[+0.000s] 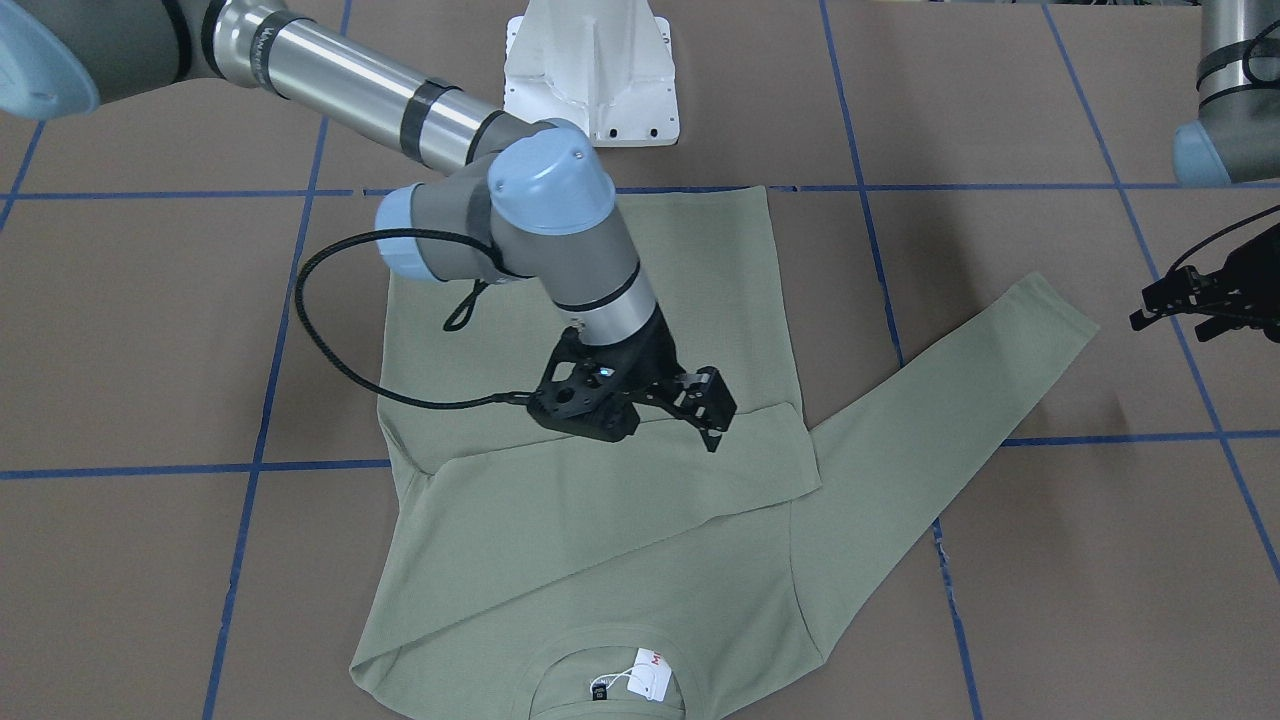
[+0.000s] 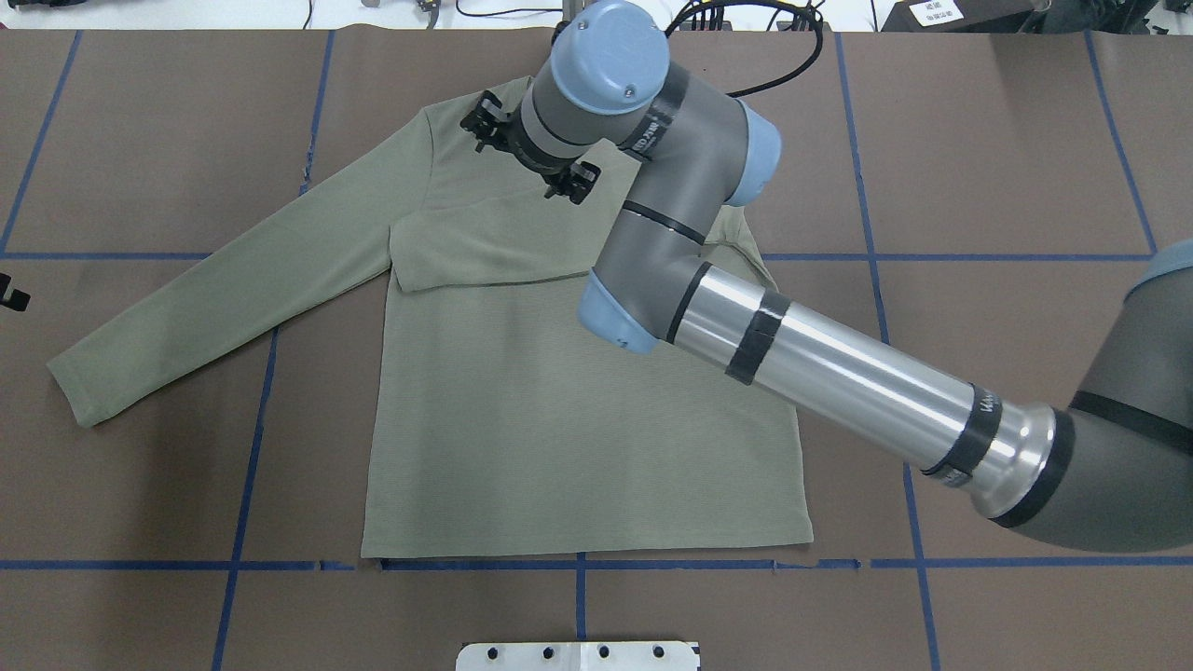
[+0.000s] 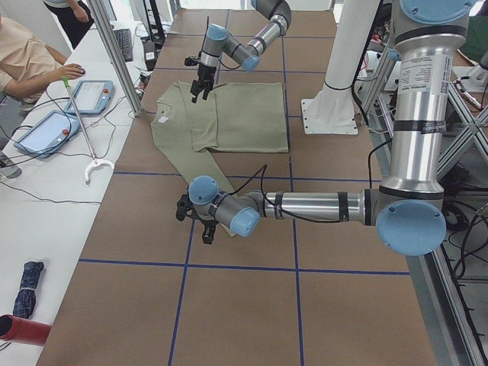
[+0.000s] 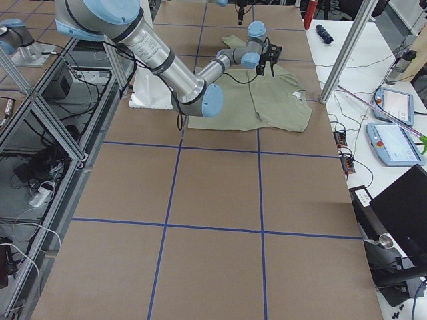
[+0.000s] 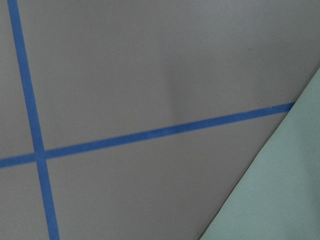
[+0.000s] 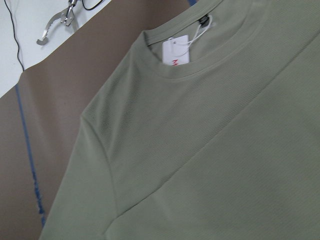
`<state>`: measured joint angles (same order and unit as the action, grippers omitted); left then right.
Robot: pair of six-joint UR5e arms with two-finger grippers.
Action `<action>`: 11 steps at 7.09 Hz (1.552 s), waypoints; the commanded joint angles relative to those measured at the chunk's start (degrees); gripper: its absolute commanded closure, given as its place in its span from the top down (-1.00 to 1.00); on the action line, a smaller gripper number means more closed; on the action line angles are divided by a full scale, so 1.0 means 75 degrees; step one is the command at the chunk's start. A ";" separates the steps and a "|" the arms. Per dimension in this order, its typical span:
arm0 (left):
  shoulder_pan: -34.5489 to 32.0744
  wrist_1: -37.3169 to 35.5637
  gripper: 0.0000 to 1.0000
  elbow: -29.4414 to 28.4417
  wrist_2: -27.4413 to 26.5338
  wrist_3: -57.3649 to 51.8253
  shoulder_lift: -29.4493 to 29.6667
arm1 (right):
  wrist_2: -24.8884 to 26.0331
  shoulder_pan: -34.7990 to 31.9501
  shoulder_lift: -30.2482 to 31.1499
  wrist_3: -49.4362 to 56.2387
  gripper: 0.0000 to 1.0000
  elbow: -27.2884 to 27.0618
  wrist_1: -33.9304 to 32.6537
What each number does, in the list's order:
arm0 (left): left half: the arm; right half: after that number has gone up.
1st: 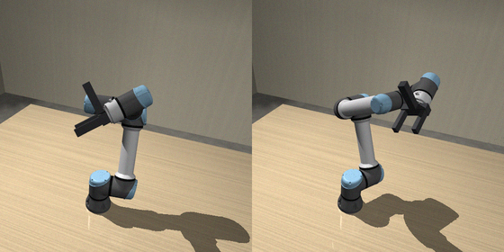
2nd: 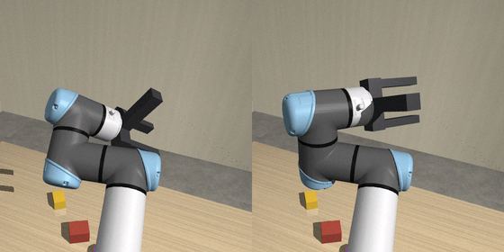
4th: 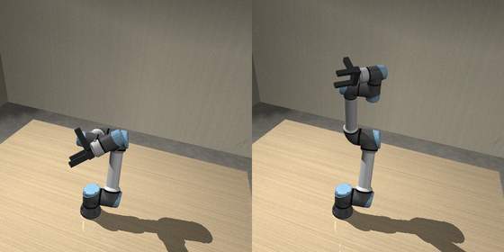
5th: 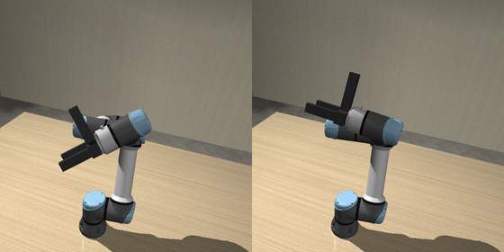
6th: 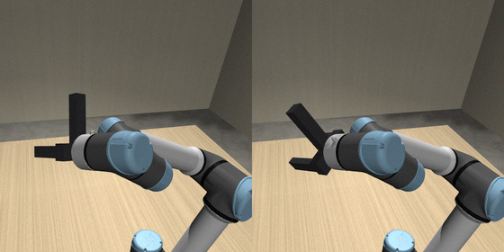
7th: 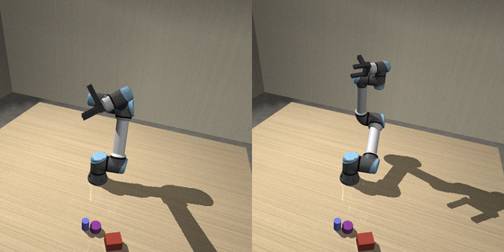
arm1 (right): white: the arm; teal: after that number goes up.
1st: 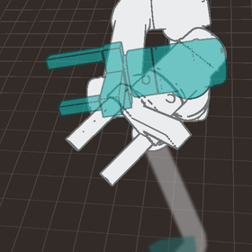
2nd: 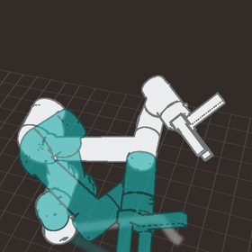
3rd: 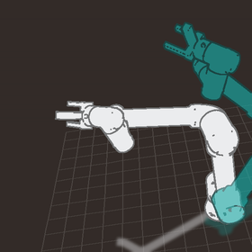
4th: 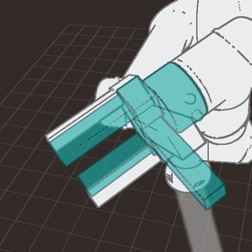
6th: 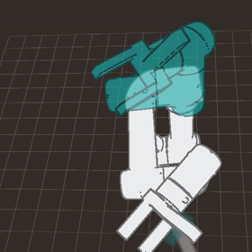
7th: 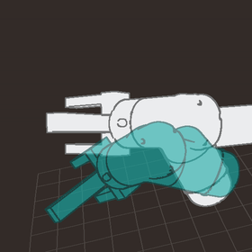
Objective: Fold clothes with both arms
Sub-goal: 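Release the sleeve and withdraw the right gripper while the left grasps the other cuff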
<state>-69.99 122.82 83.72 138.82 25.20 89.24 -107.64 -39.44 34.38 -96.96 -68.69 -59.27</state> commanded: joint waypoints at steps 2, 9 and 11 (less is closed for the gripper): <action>0.0577 0.0242 0.80 -0.0170 -0.0005 0.0190 -0.0227 | -0.1437 -0.1204 0.2219 0.0865 0.98 -0.1983 -0.0066; 0.1106 0.0441 0.65 -0.0638 0.0006 0.0202 0.0089 | -0.3004 -0.2699 0.4158 0.2932 0.99 -0.2958 -0.0055; 0.1118 0.0429 0.31 -0.0651 0.0018 0.0202 0.0090 | -0.2957 -0.2698 0.4158 0.2932 0.99 -0.2970 -0.0055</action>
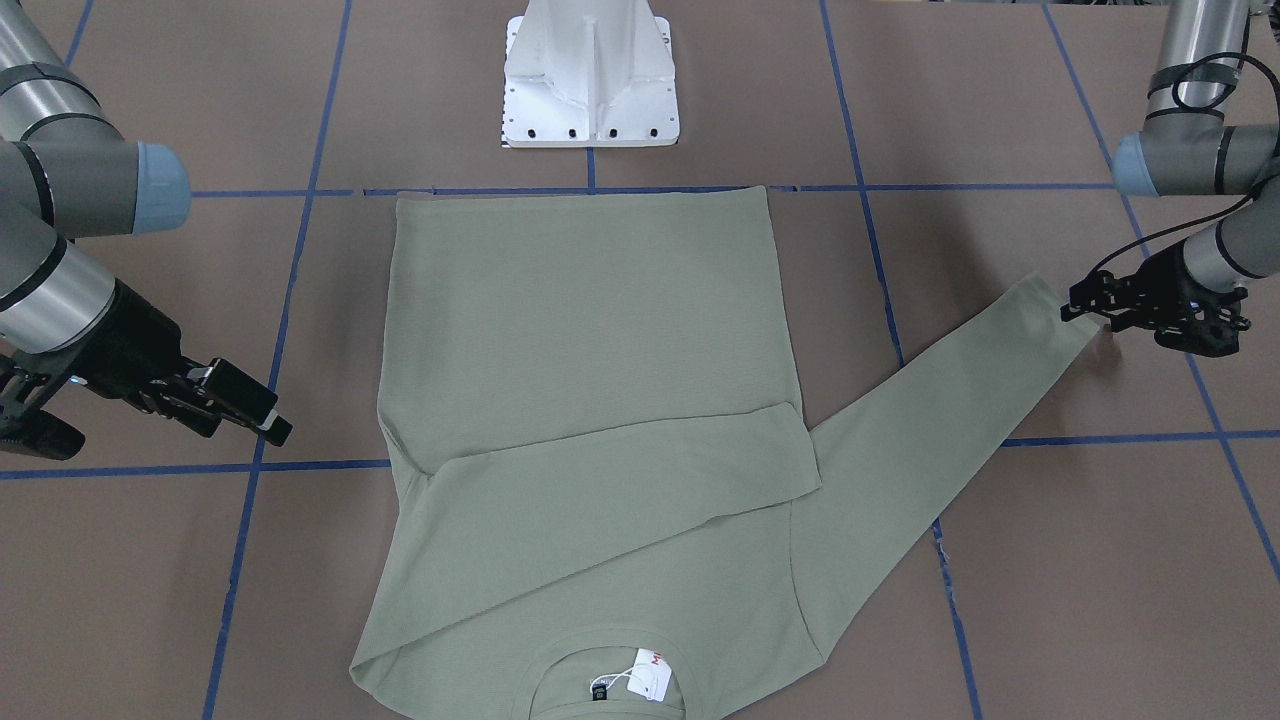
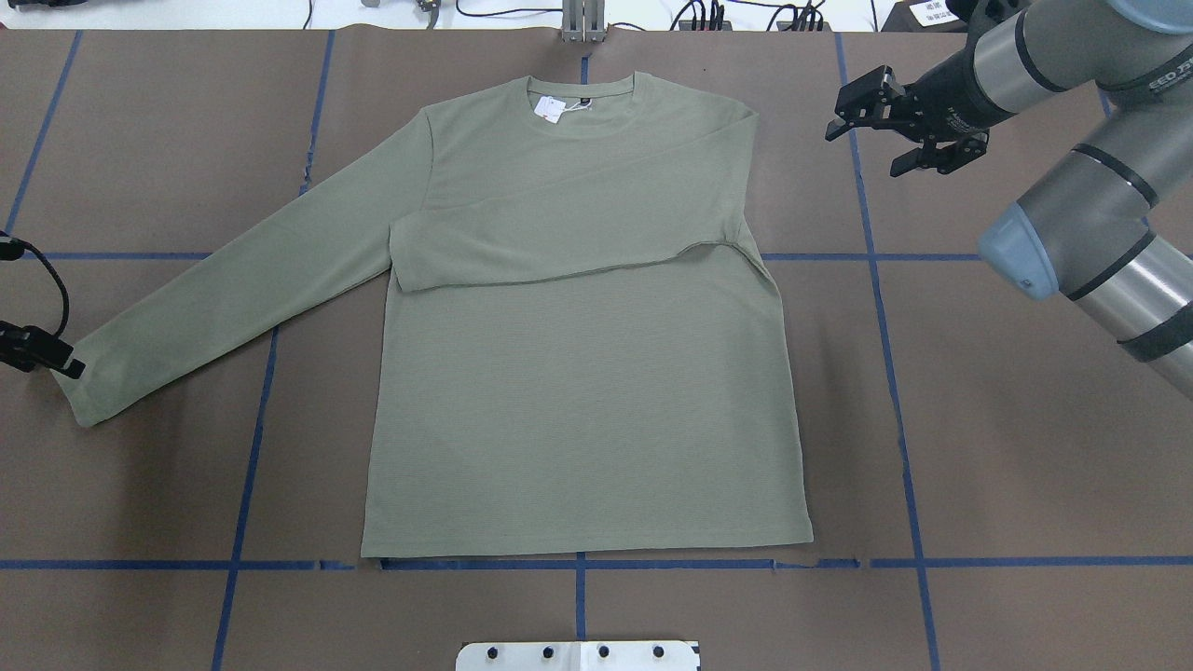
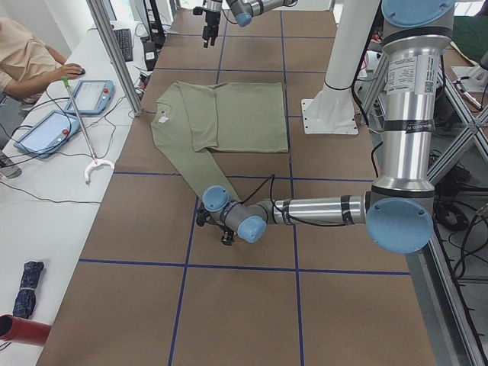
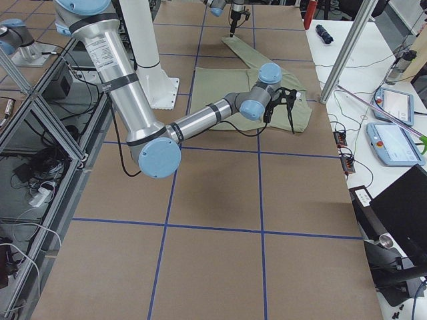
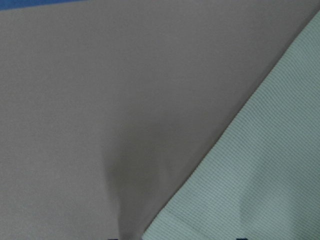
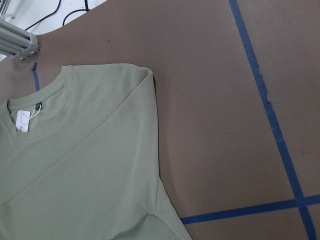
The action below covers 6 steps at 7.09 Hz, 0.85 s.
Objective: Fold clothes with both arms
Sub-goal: 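Release the sleeve and withdraw the right gripper while the left grasps the other cuff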
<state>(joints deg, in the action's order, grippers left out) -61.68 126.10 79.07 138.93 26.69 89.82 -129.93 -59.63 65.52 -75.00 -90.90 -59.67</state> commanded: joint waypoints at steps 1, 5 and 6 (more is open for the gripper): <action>0.0010 0.0003 -0.55 -0.0008 0.0003 0.0015 0.0013 | 0.0004 -0.0006 -0.0005 0.0003 0.99 -0.0009 -0.0001; 0.0010 0.0015 -1.00 0.0261 0.0668 0.0027 0.0013 | 0.0039 0.0017 0.0065 0.0003 0.99 -0.0044 -0.0001; -0.0002 0.0015 -1.00 0.0436 0.1089 0.0050 0.0001 | 0.0039 0.0006 0.0065 0.0003 0.99 -0.0044 -0.0001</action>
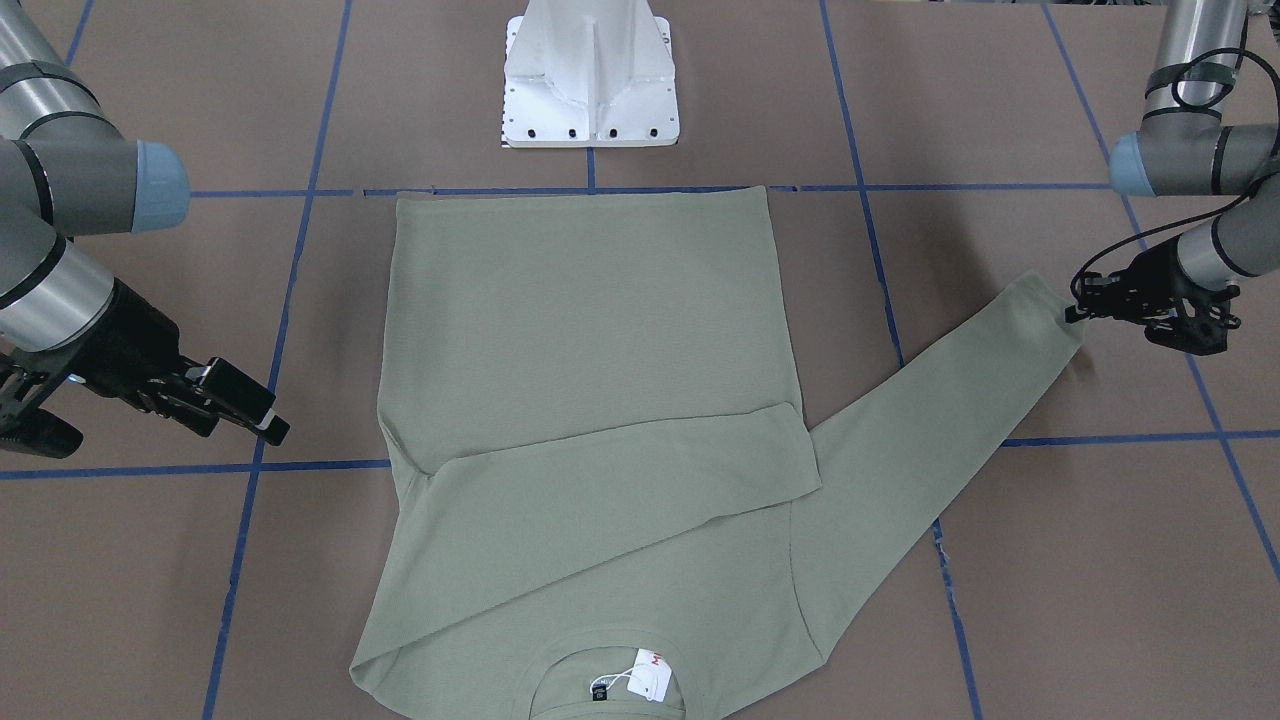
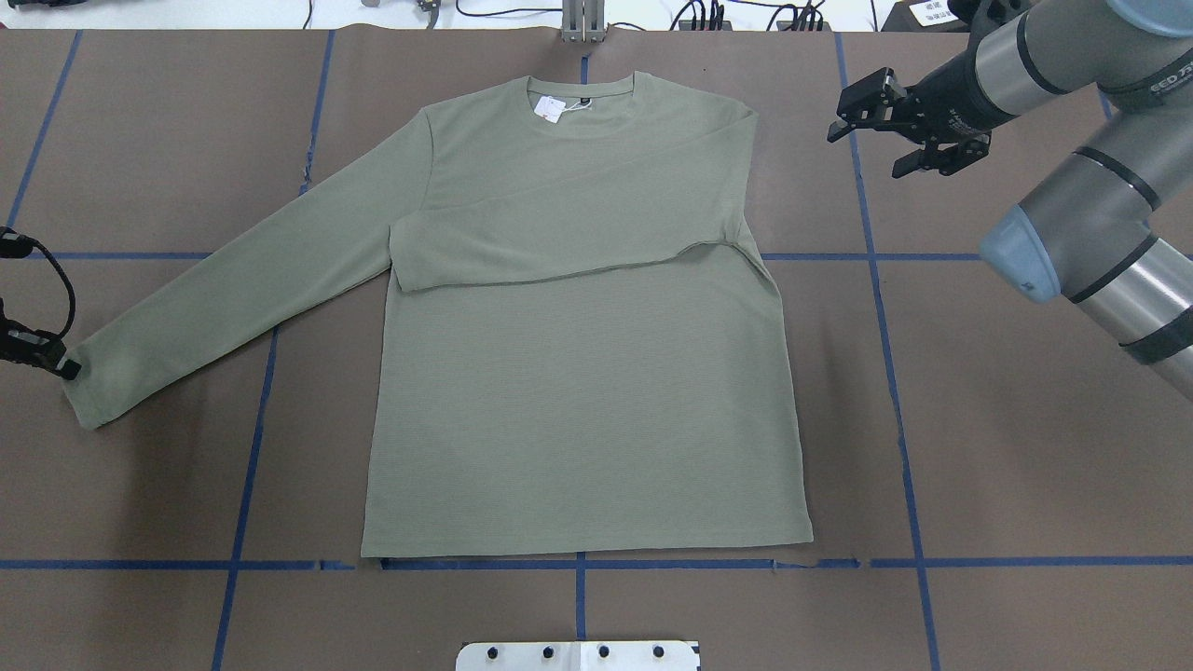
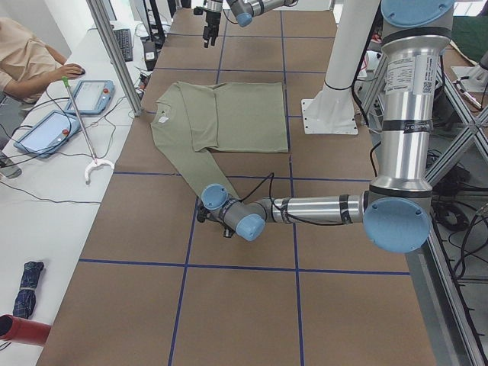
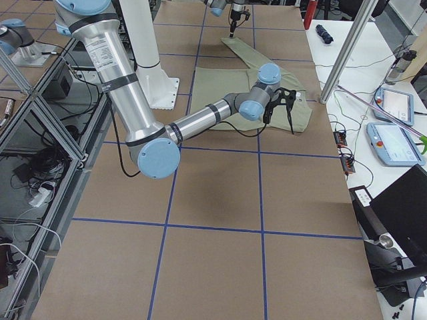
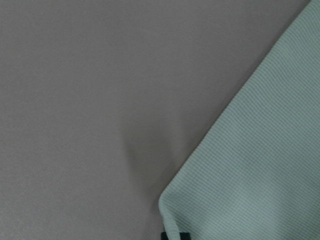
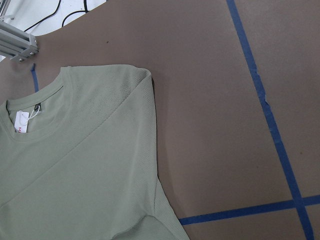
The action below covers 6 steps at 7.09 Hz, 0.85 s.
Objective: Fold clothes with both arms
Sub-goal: 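Release the sleeve and withdraw the right gripper while the left grasps the other cuff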
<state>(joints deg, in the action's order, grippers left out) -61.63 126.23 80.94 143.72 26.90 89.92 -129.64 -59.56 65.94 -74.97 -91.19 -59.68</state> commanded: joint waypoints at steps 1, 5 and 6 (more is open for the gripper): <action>-0.0009 -0.0026 -1.00 0.0653 0.0826 0.0232 0.0011 | -0.0070 -0.0085 0.0032 0.0012 0.99 -0.0005 0.0000; 0.0235 -0.0050 -1.00 0.1044 0.0631 0.4221 0.2992 | -0.0094 -0.0367 0.0780 0.0983 0.99 -0.0017 0.0094; 0.0539 -0.0026 -1.00 0.0974 0.0166 0.5274 0.3776 | -0.0083 -0.0426 0.0909 0.1031 0.99 -0.0028 0.0105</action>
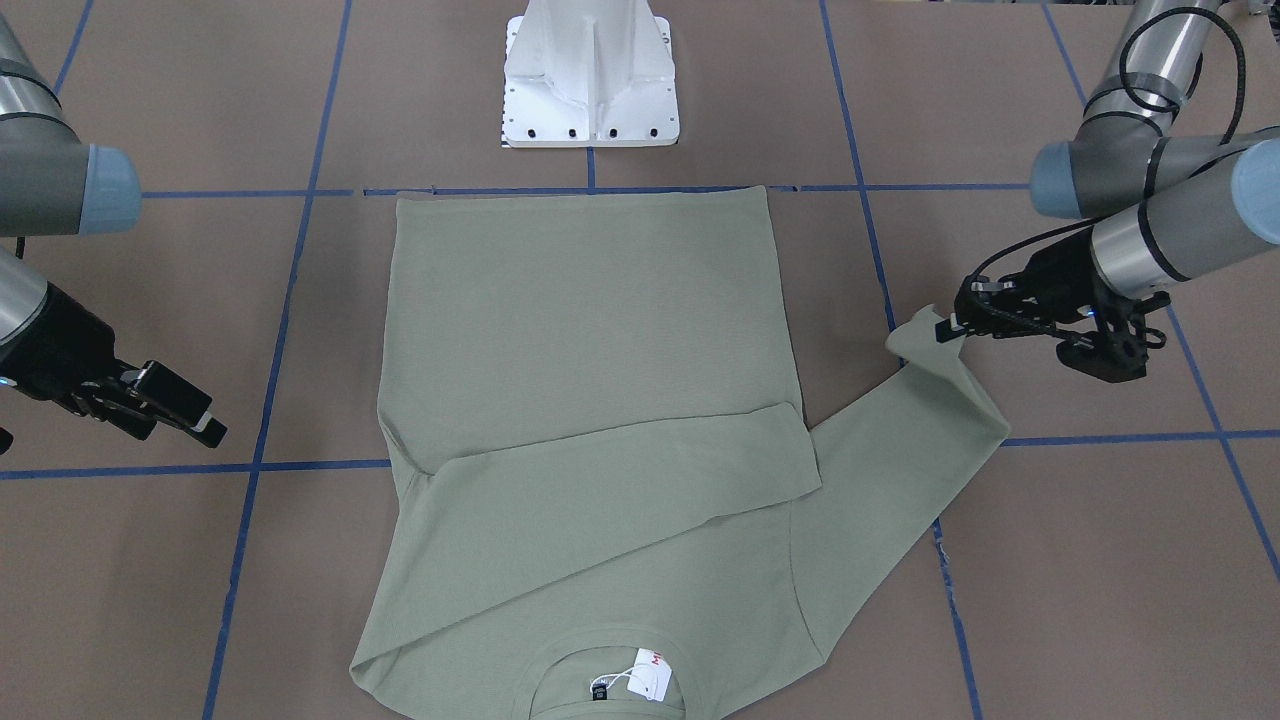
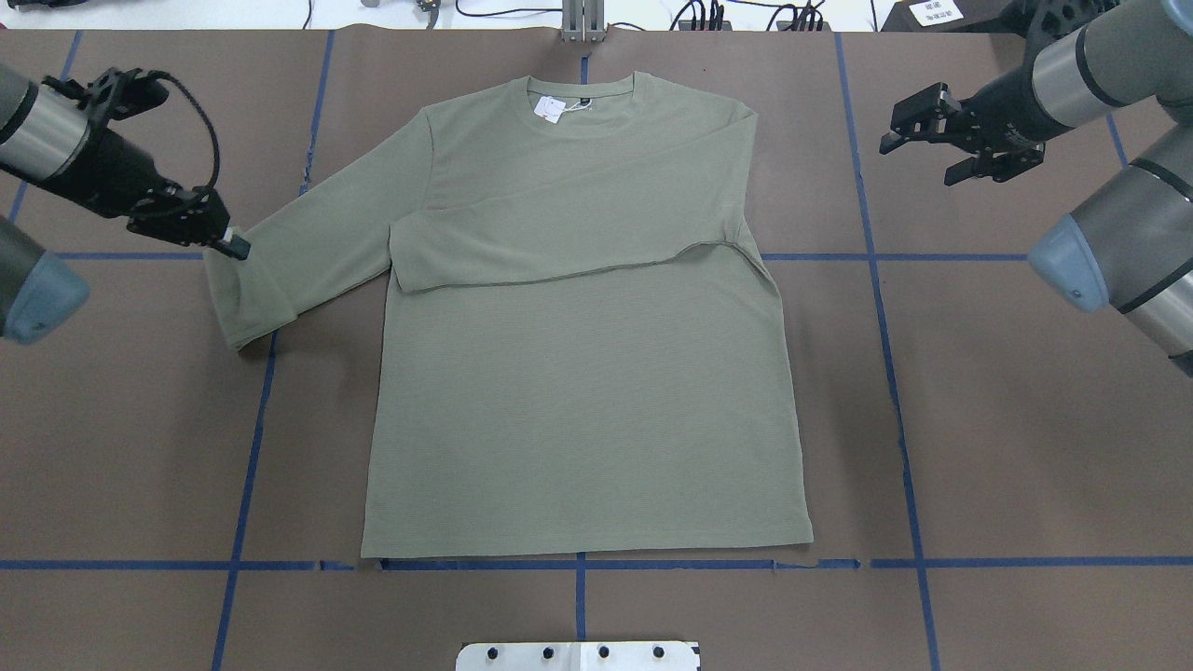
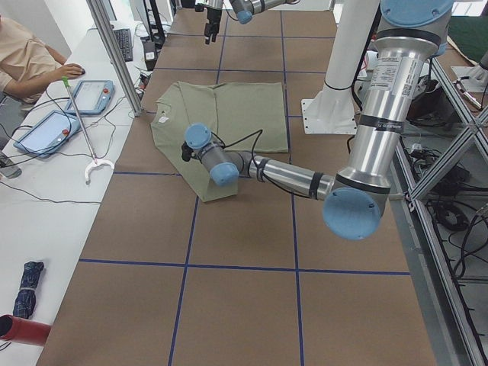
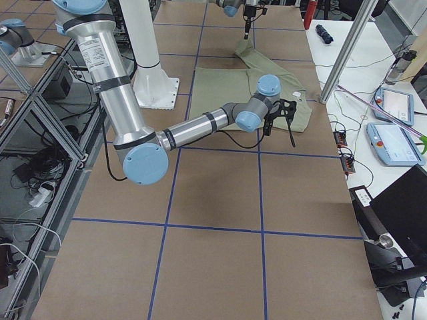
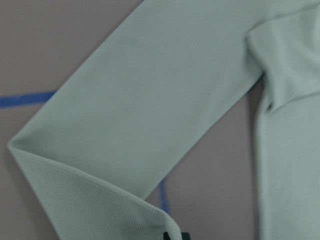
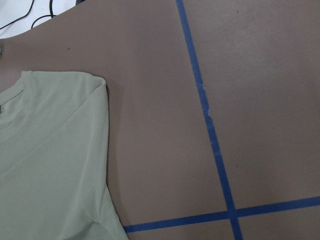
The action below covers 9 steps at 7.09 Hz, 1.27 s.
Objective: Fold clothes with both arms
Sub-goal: 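Fold the held sleeve with the left gripper across the shirt toward the collar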
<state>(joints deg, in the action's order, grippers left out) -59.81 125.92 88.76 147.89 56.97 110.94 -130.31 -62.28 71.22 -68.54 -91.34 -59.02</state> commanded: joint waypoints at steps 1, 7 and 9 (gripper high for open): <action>0.0670 0.0039 -1.00 -0.0487 -0.0974 0.2087 0.1980 | 0.0019 -0.0190 0.0405 0.0173 0.99 -0.0043 0.0030; 0.3286 0.1996 -1.00 -0.4226 -0.5561 0.4287 0.5750 | 0.0007 -0.0742 0.1825 0.1240 0.99 -0.0981 0.0053; 0.3392 0.2600 -1.00 -0.5583 -0.6157 0.4287 0.6394 | 0.0042 -0.0742 0.1837 0.1228 1.00 -0.0969 0.0053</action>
<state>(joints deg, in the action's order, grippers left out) -35.08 142.27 52.53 104.20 89.07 156.43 -130.16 -67.81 84.91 -59.35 -98.66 -58.62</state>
